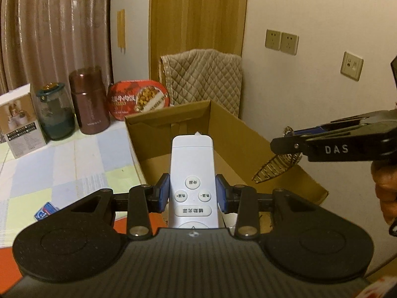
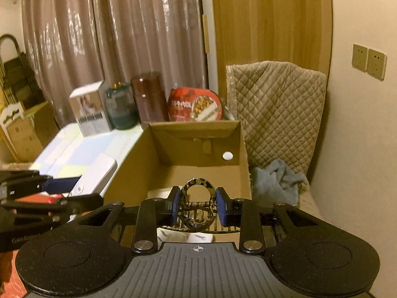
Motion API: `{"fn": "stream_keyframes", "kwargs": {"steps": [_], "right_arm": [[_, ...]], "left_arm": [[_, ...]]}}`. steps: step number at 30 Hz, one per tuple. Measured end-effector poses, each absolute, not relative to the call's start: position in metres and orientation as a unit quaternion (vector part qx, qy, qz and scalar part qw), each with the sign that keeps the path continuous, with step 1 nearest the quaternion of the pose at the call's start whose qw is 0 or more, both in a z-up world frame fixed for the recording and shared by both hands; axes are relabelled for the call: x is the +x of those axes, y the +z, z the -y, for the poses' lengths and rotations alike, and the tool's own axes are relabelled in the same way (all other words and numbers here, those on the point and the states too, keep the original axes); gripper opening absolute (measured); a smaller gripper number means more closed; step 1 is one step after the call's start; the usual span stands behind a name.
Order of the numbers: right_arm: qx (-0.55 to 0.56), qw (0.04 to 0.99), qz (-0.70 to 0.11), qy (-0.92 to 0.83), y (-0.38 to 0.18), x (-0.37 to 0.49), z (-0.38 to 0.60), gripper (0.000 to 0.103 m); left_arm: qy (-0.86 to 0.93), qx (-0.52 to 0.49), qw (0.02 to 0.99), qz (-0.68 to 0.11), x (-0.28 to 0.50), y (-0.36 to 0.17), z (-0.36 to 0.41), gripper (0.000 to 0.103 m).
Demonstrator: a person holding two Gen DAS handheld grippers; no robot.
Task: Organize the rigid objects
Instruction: 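Lower the remote and hair claw into the box and open both grippers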
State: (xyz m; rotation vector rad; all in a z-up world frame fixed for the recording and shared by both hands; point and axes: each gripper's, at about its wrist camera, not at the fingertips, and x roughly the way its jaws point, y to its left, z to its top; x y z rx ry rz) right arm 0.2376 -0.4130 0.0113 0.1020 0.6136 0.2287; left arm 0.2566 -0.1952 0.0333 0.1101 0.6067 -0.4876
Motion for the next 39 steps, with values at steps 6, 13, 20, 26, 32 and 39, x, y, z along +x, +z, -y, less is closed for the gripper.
{"fn": "stream_keyframes", "kwargs": {"steps": [6, 13, 20, 26, 32, 39], "right_arm": [[0.026, 0.941, -0.317, 0.120, -0.002, 0.241, 0.415, 0.027], [-0.003, 0.938, -0.322, 0.128, -0.008, 0.241, 0.409, 0.027], [-0.015, 0.938, -0.320, 0.132, -0.009, 0.240, 0.405, 0.027], [-0.017, 0.938, -0.318, 0.135, -0.008, 0.238, 0.401, 0.027], [-0.026, 0.938, -0.319, 0.136, -0.011, 0.235, 0.397, 0.027], [-0.029, 0.936, -0.322, 0.141, -0.014, 0.233, 0.394, 0.027]], "left_arm": [[-0.237, 0.048, 0.917, -0.316, 0.267, 0.021, 0.204, 0.033], [-0.235, 0.055, 0.915, -0.324, 0.273, 0.016, 0.210, 0.033], [-0.233, 0.054, 0.915, -0.324, 0.276, 0.016, 0.211, 0.033], [-0.231, 0.055, 0.917, -0.320, 0.277, 0.016, 0.209, 0.033], [-0.235, 0.046, 0.917, -0.318, 0.278, 0.017, 0.205, 0.037], [-0.225, 0.034, 0.925, -0.304, 0.273, 0.028, 0.194, 0.040]]}}
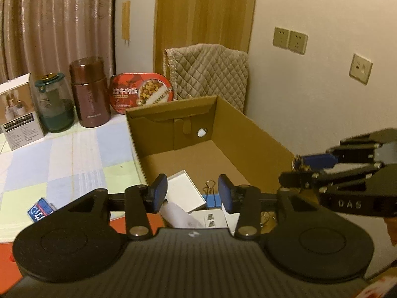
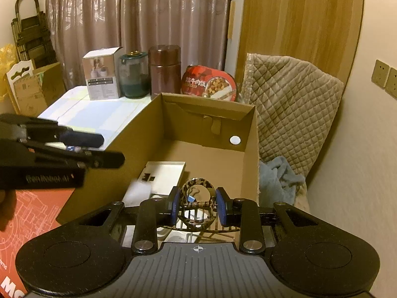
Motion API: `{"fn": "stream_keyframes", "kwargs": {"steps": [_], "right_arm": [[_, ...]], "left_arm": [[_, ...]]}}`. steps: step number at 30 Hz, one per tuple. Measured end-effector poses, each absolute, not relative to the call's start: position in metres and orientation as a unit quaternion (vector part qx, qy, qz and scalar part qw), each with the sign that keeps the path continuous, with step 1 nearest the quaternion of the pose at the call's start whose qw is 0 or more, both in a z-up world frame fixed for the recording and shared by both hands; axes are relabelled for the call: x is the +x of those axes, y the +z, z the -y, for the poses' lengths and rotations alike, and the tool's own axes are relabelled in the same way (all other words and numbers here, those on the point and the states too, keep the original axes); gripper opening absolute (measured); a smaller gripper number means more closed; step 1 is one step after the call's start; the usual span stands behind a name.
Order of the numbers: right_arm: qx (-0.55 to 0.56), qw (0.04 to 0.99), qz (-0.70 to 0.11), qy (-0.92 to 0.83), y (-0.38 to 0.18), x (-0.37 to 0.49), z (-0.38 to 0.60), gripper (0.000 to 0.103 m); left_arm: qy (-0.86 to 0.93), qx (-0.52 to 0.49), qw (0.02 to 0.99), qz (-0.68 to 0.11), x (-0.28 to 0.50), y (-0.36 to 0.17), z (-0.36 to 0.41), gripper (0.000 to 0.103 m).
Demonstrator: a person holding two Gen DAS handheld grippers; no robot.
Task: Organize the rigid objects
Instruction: 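Lower the remote and hair claw into the box and open both grippers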
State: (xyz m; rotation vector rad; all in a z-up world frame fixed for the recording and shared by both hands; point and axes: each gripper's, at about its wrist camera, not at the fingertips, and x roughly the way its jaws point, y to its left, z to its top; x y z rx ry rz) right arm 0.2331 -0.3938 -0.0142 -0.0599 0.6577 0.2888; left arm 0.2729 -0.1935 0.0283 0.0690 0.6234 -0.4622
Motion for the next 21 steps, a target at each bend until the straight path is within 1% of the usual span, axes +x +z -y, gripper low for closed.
{"fn": "stream_keyframes", "kwargs": {"steps": [12, 18, 19, 20, 21], "right_arm": [[-0.035, 0.933, -0.327, 0.147, -0.019, 0.233, 0.388, 0.027], [-0.009, 0.939, -0.314, 0.140, -0.018, 0.235, 0.394, 0.027], [-0.005, 0.941, -0.310, 0.137, -0.017, 0.235, 0.396, 0.030], [-0.001, 0.943, -0.305, 0.132, -0.014, 0.235, 0.397, 0.039], [0.002, 0.945, -0.300, 0.129, -0.011, 0.234, 0.399, 0.046]], "left_arm": [[-0.219, 0.021, 0.926, -0.306, 0.260, 0.032, 0.169, 0.039], [-0.210, 0.016, 0.928, -0.307, 0.256, 0.032, 0.157, 0.039], [-0.207, 0.015, 0.929, -0.306, 0.255, 0.033, 0.154, 0.039], [-0.205, 0.015, 0.930, -0.306, 0.254, 0.033, 0.151, 0.039], [-0.202, 0.014, 0.931, -0.305, 0.252, 0.034, 0.147, 0.039]]}}
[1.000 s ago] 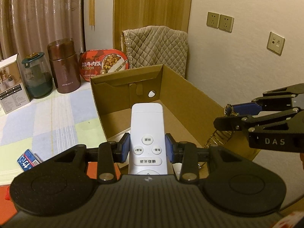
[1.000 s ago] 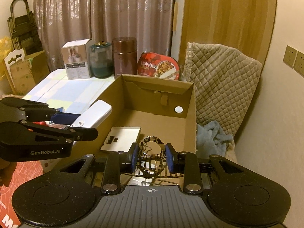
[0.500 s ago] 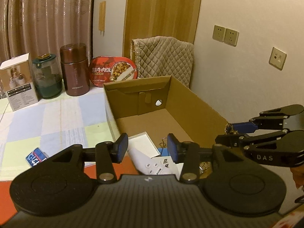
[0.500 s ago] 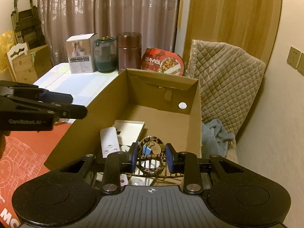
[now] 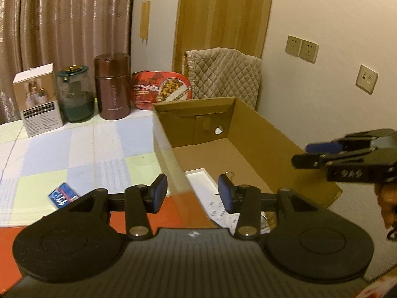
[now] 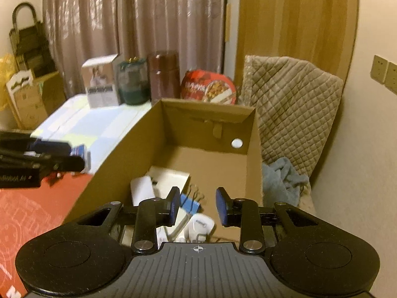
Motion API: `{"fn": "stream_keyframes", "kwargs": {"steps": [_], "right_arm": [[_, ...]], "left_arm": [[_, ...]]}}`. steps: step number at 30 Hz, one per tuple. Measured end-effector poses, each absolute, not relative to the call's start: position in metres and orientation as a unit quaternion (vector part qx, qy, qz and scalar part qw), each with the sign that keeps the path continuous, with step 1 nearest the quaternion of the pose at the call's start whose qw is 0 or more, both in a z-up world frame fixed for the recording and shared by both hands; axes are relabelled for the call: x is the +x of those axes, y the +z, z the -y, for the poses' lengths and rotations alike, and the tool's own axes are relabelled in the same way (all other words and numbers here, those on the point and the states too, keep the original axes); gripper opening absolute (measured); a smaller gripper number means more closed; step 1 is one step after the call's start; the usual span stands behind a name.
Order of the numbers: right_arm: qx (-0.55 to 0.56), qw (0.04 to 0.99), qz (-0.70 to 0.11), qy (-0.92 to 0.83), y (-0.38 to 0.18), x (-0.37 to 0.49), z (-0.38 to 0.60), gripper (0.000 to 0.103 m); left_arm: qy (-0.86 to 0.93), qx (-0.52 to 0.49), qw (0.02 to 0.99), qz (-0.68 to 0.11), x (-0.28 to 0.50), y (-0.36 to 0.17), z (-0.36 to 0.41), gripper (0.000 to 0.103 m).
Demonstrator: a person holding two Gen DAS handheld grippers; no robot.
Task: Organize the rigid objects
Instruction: 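Lower the remote and hair claw into the box and open both grippers, then move both open grippers back over the orange mat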
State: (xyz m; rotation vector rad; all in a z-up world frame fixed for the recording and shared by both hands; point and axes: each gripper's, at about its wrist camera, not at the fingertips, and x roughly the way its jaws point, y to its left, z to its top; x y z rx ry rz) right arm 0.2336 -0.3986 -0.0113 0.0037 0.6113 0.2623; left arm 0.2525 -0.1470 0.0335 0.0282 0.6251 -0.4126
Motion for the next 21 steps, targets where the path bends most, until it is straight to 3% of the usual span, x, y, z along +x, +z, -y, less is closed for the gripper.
{"fn": "stream_keyframes", "kwargs": {"steps": [1, 2, 21], "right_arm": [[0.006, 0.947, -0.294, 0.128, -0.009, 0.232, 0.400, 0.057], [0.010, 0.948, -0.290, 0.128, -0.005, 0.230, 0.402, 0.059], [0.041, 0.955, -0.219, 0.195, 0.069, 0.188, 0.331, 0.062]], "left_arm": [[-0.198, 0.013, 0.932, -0.304, 0.251, 0.034, 0.143, 0.040], [-0.196, 0.014, 0.932, -0.304, 0.251, 0.034, 0.139, 0.040], [-0.087, -0.003, 0.949, -0.304, 0.204, 0.036, 0.002, 0.042]]}}
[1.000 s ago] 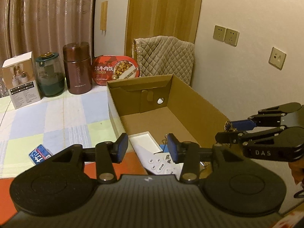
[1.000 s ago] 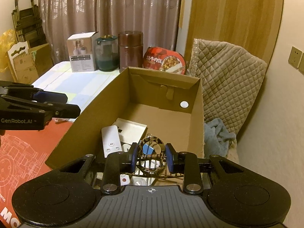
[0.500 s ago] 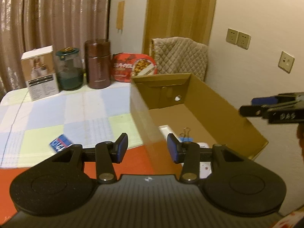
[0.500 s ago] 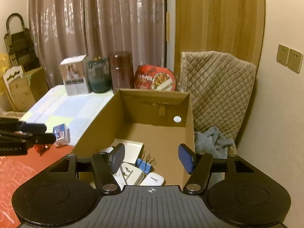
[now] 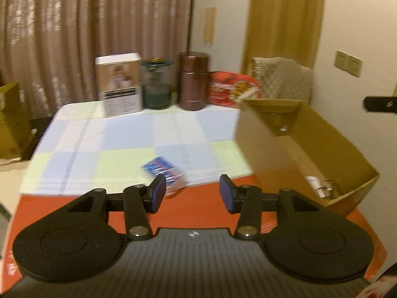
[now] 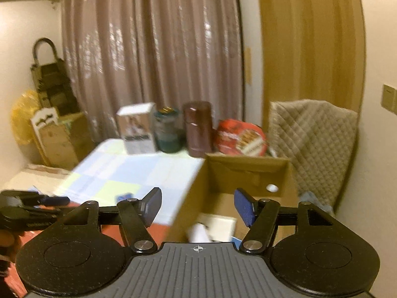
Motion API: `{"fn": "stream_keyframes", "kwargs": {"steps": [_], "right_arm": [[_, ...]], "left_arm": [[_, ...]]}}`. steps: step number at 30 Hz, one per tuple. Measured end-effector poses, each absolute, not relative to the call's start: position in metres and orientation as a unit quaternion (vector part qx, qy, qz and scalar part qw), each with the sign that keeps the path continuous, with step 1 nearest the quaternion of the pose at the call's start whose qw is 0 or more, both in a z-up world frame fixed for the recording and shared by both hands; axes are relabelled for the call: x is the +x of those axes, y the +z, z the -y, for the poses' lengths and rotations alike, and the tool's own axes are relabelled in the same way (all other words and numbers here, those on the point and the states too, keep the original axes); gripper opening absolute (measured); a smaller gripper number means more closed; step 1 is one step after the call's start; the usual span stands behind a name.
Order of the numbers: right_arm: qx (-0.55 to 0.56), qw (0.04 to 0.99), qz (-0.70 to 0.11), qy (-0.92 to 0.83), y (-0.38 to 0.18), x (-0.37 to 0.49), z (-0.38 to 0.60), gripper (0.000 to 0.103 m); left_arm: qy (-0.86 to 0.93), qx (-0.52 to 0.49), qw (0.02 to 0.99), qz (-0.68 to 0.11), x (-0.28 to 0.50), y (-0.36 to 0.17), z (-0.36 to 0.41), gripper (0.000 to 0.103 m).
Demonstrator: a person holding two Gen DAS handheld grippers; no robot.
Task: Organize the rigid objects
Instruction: 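Move both open grippers back over the orange mat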
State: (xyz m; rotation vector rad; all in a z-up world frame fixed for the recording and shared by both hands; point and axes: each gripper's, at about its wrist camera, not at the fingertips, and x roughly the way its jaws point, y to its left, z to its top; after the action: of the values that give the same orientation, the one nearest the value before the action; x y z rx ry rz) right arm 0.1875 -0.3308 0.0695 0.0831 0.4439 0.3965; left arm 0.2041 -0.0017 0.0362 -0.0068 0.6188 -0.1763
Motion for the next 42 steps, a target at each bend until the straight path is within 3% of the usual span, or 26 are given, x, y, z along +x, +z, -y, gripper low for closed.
{"fn": "stream_keyframes", "kwargs": {"steps": [13, 37, 42], "right_arm": [[0.052, 0.941, -0.215, 0.258, 0.068, 0.180, 0.244, 0.065], [0.045, 0.918, -0.288, 0.268, -0.013, 0.204, 0.174, 0.066], [0.041, 0.914, -0.304, 0.265, -0.031, 0.219, 0.163, 0.066]], "left_arm": [[-0.009, -0.033, 0.951, -0.307, 0.181, 0.022, -0.086, 0.045], [-0.007, -0.045, 0.936, -0.349, 0.187, -0.020, -0.106, 0.050], [-0.008, -0.039, 0.934, -0.355, 0.197, -0.028, -0.110, 0.058]]}}
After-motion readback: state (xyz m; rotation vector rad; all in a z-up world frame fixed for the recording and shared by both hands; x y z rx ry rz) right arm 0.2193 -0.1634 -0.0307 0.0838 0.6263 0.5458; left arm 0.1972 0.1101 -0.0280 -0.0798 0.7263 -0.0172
